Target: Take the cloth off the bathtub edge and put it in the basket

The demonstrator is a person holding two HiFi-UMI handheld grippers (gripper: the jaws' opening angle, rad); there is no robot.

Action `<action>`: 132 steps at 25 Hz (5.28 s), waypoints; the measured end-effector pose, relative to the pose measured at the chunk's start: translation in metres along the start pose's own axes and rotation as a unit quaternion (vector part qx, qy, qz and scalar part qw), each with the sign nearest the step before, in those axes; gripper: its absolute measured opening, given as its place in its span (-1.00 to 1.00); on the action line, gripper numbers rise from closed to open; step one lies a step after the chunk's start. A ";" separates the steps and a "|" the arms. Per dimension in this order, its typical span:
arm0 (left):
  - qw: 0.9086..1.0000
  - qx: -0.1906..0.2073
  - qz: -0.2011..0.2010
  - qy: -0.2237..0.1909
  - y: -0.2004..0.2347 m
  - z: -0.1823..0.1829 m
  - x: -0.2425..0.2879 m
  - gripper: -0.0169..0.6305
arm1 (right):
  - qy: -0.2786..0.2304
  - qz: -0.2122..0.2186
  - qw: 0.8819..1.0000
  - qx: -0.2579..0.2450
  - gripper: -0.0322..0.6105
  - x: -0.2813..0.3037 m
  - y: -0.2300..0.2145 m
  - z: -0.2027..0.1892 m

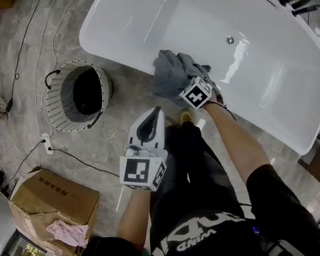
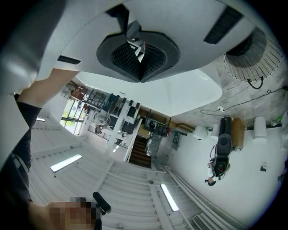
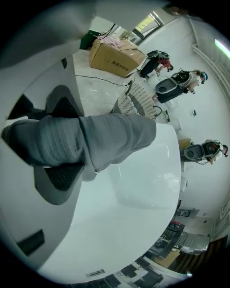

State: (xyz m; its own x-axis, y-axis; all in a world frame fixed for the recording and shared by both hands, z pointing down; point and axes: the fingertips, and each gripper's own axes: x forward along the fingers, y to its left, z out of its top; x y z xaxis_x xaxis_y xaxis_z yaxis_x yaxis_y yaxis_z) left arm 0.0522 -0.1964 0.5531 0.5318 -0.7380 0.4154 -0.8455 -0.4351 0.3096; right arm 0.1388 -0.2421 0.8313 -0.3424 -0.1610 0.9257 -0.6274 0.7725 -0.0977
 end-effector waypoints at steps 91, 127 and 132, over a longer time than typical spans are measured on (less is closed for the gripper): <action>0.926 -0.071 0.309 -0.204 0.186 0.150 -0.384 -0.91 | -0.524 0.126 0.805 -0.248 -0.79 -0.479 0.357 0.564; 0.905 -0.168 0.351 -0.172 0.364 0.074 -0.340 -0.91 | -0.340 0.208 0.886 -0.237 -0.79 -0.177 0.378 0.544; 0.898 -0.196 0.359 -0.160 0.396 0.014 -0.312 -0.91 | -0.287 0.214 0.906 -0.227 -0.79 -0.078 0.366 0.503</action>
State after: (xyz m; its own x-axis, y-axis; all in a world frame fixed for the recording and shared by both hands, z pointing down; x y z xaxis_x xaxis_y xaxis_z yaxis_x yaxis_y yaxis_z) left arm -0.4487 -0.1455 0.5343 -0.2379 -0.8937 0.3805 -0.8497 0.3812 0.3643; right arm -0.4157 -0.2557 0.5393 -0.8754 0.0201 0.4830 -0.0441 0.9917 -0.1212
